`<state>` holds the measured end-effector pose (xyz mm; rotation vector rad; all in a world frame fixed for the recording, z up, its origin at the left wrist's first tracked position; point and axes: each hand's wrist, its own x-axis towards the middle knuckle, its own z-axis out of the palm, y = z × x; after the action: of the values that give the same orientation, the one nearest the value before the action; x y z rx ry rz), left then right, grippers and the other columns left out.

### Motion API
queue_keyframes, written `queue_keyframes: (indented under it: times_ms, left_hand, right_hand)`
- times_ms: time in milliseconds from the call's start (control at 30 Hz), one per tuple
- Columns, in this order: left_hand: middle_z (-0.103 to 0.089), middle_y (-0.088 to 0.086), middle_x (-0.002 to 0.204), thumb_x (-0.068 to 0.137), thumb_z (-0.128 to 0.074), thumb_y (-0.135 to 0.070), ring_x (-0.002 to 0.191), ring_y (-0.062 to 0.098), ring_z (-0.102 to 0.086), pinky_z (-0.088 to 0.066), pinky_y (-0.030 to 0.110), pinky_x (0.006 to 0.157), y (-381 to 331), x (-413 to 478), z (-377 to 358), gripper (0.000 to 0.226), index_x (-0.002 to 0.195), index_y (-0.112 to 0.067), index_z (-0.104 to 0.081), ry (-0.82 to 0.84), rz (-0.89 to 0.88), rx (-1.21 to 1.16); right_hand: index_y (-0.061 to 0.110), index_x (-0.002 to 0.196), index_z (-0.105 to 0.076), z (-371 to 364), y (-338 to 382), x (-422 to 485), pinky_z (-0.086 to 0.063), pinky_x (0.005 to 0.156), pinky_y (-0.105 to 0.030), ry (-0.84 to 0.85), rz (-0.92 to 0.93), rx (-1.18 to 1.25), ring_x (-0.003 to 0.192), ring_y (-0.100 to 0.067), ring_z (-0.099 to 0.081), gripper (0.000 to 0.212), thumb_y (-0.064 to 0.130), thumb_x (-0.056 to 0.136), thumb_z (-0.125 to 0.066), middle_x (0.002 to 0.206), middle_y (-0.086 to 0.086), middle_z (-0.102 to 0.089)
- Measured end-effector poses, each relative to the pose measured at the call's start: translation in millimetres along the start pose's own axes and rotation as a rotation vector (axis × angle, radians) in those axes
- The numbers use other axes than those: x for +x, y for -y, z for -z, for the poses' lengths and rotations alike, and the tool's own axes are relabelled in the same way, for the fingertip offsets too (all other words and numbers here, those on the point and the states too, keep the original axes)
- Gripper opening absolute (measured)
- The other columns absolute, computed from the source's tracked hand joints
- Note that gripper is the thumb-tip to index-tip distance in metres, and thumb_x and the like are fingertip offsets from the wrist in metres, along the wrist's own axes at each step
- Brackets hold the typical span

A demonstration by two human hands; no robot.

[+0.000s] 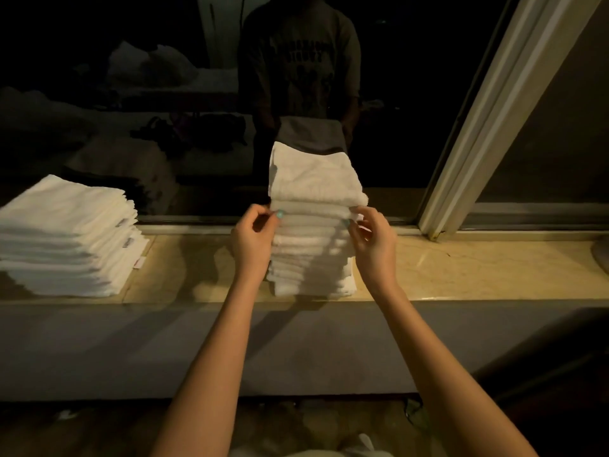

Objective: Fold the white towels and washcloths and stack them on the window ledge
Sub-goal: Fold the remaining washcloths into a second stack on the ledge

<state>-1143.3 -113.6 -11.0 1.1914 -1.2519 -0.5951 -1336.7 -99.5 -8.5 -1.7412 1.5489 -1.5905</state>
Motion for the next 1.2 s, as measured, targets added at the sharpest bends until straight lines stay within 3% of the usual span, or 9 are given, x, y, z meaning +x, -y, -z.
queue_keyframes:
  times_ms: [100, 233, 367, 600, 733, 833, 1033, 1100, 1200]
  left_hand:
    - [-0.062, -0.006, 0.082, 0.091, -0.062, -0.017, 0.078, 0.011, -0.059, -0.048, 0.027, 0.067, 2.9, 3.8, 4.1, 0.005, 0.09, -0.018, -0.058, 0.02, 0.004, -0.006]
    - [-0.062, -0.004, 0.105, 0.087, -0.068, -0.02, 0.097, 0.01, -0.06, -0.048, 0.019, 0.08, 12.1, -6.9, 2.8, 0.03, 0.114, -0.013, -0.055, 0.024, 0.207, -0.109]
    - [-0.064, -0.006, 0.097, 0.087, -0.068, -0.017, 0.087, 0.002, -0.06, -0.047, 0.008, 0.07, 11.7, -13.8, -0.4, 0.023, 0.107, -0.015, -0.058, 0.017, 0.254, -0.135]
    - [-0.062, -0.012, 0.097, 0.086, -0.069, -0.013, 0.09, 0.001, -0.06, -0.049, 0.014, 0.074, 7.9, -11.9, -0.4, 0.023, 0.1, -0.024, -0.056, 0.036, 0.235, -0.172]
    - [-0.061, -0.01, 0.092, 0.089, -0.065, -0.011, 0.083, -0.003, -0.057, -0.045, 0.013, 0.069, 0.8, -5.7, -1.3, 0.014, 0.1, -0.016, -0.058, 0.035, 0.174, -0.141]
    - [-0.061, -0.008, 0.091, 0.089, -0.064, -0.011, 0.078, -0.009, -0.057, -0.045, 0.011, 0.066, -1.8, -4.9, 0.2, 0.011, 0.098, -0.014, -0.059, 0.081, 0.15, -0.148]
    - [-0.064, -0.007, 0.091, 0.087, -0.067, -0.013, 0.078, -0.005, -0.06, -0.047, 0.015, 0.068, -1.3, -6.7, 6.3, 0.013, 0.095, -0.02, -0.059, 0.147, 0.216, -0.182]
    - [-0.063, -0.006, 0.098, 0.086, -0.068, -0.017, 0.088, 0.002, -0.061, -0.05, 0.02, 0.073, -1.2, -7.5, 8.6, 0.02, 0.1, -0.025, -0.056, 0.15, 0.213, -0.19]
    - [-0.06, -0.007, 0.106, 0.086, -0.069, -0.017, 0.101, 0.01, -0.058, -0.05, 0.021, 0.082, -8.5, -7.8, 5.0, 0.03, 0.109, -0.023, -0.052, 0.098, 0.093, -0.174]
  right_hand:
    - [0.01, 0.111, -0.061, 1.1, 2.9, -2.1, -0.051, 0.08, -0.015, -0.032, -0.033, 0.059, 0.096, -0.01, -0.063, 0.019, 0.006, 0.092, -0.06, 0.105, -0.001, -0.063]
    - [0.011, 0.109, -0.058, -4.6, -4.4, -13.8, -0.052, 0.089, -0.024, -0.069, -0.171, 0.12, 0.099, -0.006, -0.06, 0.02, 0.017, 0.091, -0.064, 0.105, 0.001, -0.061]
    - [0.017, 0.123, -0.057, -12.3, -11.2, -22.4, -0.048, 0.086, -0.018, -0.041, -0.263, 0.075, 0.107, -0.009, -0.054, 0.035, 0.027, 0.09, -0.064, 0.118, 0.005, -0.057]
    - [0.018, 0.124, -0.056, -10.7, -4.2, -15.6, -0.043, 0.08, -0.012, -0.035, -0.319, 0.103, 0.109, -0.011, -0.055, 0.037, 0.032, 0.091, -0.063, 0.118, 0.0, -0.061]
    - [0.018, 0.107, -0.061, -10.9, 0.0, -6.7, -0.053, 0.085, -0.032, -0.048, -0.337, 0.143, 0.103, -0.015, -0.06, 0.021, 0.031, 0.09, -0.063, 0.103, -0.003, -0.066]
    - [0.02, 0.098, -0.06, -7.4, -1.4, -4.3, -0.056, 0.081, -0.038, -0.044, -0.312, 0.191, 0.097, -0.019, -0.064, 0.012, 0.03, 0.092, -0.062, 0.095, -0.004, -0.067]
    - [0.014, 0.094, -0.054, -0.4, 1.3, -12.1, -0.051, 0.066, -0.03, -0.027, -0.266, 0.314, 0.082, -0.022, -0.064, 0.009, 0.021, 0.094, -0.06, 0.089, -0.016, -0.064]
    - [0.014, 0.1, -0.052, 0.2, 1.7, -15.5, -0.05, 0.071, -0.029, -0.002, -0.297, 0.32, 0.089, -0.017, -0.063, 0.017, 0.024, 0.092, -0.063, 0.095, -0.01, -0.063]
    - [0.022, 0.115, -0.049, 2.4, 11.0, -15.2, -0.048, 0.083, -0.014, -0.056, -0.248, 0.264, 0.105, -0.001, -0.056, 0.032, 0.028, 0.089, -0.066, 0.113, 0.007, -0.058]
